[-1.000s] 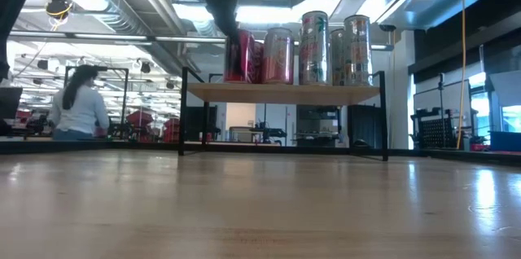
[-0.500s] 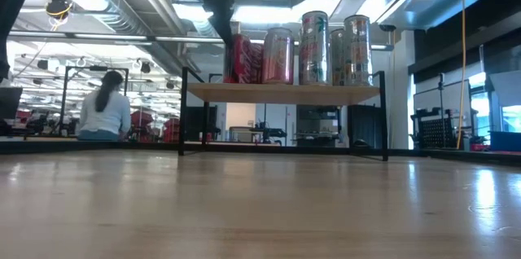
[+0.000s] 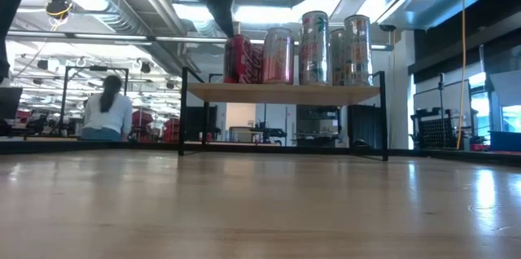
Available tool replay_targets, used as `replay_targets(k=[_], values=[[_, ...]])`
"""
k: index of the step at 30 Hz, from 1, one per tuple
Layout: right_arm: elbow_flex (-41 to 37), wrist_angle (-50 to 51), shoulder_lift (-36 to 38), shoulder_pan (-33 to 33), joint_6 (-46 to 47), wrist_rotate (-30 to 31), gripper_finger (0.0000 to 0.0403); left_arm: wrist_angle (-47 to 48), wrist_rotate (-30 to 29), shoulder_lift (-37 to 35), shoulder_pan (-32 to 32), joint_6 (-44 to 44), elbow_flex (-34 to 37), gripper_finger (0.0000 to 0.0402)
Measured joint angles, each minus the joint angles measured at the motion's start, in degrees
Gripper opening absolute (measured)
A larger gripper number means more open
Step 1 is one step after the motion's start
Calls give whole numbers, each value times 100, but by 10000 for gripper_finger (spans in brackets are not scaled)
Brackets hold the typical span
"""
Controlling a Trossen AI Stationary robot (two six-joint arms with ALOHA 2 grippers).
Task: Place canned beverage on shelf
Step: Put the red soda can aligned with other red soda can on the shelf
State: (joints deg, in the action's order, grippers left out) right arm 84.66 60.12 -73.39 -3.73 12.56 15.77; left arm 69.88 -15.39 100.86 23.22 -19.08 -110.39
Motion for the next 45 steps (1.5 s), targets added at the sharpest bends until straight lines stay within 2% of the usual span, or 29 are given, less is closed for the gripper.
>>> replay_targets(k=[2,4,11,13,22,28,42,45], values=[[0,4,-2,0,-2,0,333,17,648,-138,90,406,-2,355],[0,2,-2,0,-9,0,333,-39,925,-245,227,849,-2,355],[0,-3,-2,0,-103,0,333,-553,565,-352,604,2746,-2,355],[0,-1,-2,0,-126,0,333,-608,546,-348,610,3049,-2,355],[0,2,-2,0,-421,-6,333,-1021,365,-261,590,3644,1,355],[0,58,1,0,-608,-126,333,-1230,304,-221,507,3821,286,355],[0,135,70,0,-704,-138,333,-1479,265,-221,488,3830,956,354],[0,126,68,0,-700,-138,333,-1604,282,-220,450,3718,1082,342]])
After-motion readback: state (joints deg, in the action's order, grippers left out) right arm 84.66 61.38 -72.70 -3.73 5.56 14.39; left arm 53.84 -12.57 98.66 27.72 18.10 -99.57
